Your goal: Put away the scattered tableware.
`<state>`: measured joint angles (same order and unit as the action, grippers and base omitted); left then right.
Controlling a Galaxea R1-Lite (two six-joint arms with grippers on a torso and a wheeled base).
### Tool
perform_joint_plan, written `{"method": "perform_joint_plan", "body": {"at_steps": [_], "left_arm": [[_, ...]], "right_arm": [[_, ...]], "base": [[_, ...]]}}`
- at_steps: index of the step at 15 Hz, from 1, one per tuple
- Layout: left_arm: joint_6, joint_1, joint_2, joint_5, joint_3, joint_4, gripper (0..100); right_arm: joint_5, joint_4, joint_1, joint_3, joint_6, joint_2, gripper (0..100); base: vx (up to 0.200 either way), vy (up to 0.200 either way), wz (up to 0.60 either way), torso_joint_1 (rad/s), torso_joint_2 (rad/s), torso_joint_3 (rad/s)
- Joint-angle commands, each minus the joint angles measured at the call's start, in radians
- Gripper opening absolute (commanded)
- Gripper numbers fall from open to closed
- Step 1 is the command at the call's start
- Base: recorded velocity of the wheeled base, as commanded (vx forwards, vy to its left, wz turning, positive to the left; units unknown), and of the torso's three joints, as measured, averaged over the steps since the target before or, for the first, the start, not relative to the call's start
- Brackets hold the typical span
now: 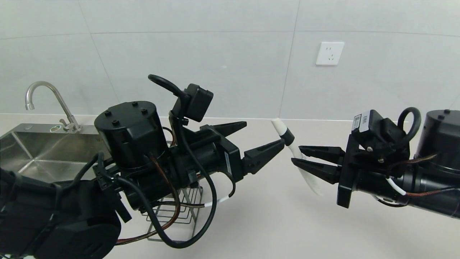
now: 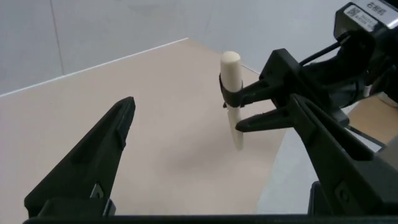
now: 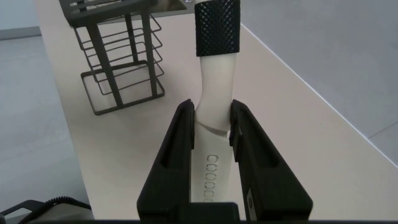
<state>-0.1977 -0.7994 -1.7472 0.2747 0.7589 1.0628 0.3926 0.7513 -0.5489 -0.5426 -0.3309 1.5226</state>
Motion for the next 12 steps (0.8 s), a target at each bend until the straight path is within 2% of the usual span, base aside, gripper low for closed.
{"method": "perform_joint_plan", "body": {"at_steps": [1, 5, 9, 12], "left_arm": [[0.001, -0.008, -0.037, 0.000, 0.020, 0.009, 100], [-0.002, -0.052, -0.089, -0.012, 0.069, 0.046, 100], [-0.012, -0.066, -0.169, -0.106, 0.128, 0.115, 100], [-0.019, -0.072, -0.201, -0.112, 0.158, 0.123, 100]], "right_arm": [[0.000, 0.000, 0.000, 0.001, 0.000, 0.002, 0], [0.000, 0.000, 0.000, 0.000, 0.000, 0.002, 0], [0.000, 0.002, 0.000, -0.008, 0.000, -0.001, 0], [0.000, 0.017, 0.000, -0.011, 0.003, -0.001, 0]], "base": [[0.000, 0.000, 0.00, 0.000, 0.00, 0.000], [0.000, 0.000, 0.00, 0.000, 0.00, 0.000], [0.000, 0.000, 0.00, 0.000, 0.00, 0.000], [0.000, 0.000, 0.00, 0.000, 0.00, 0.000]]}}
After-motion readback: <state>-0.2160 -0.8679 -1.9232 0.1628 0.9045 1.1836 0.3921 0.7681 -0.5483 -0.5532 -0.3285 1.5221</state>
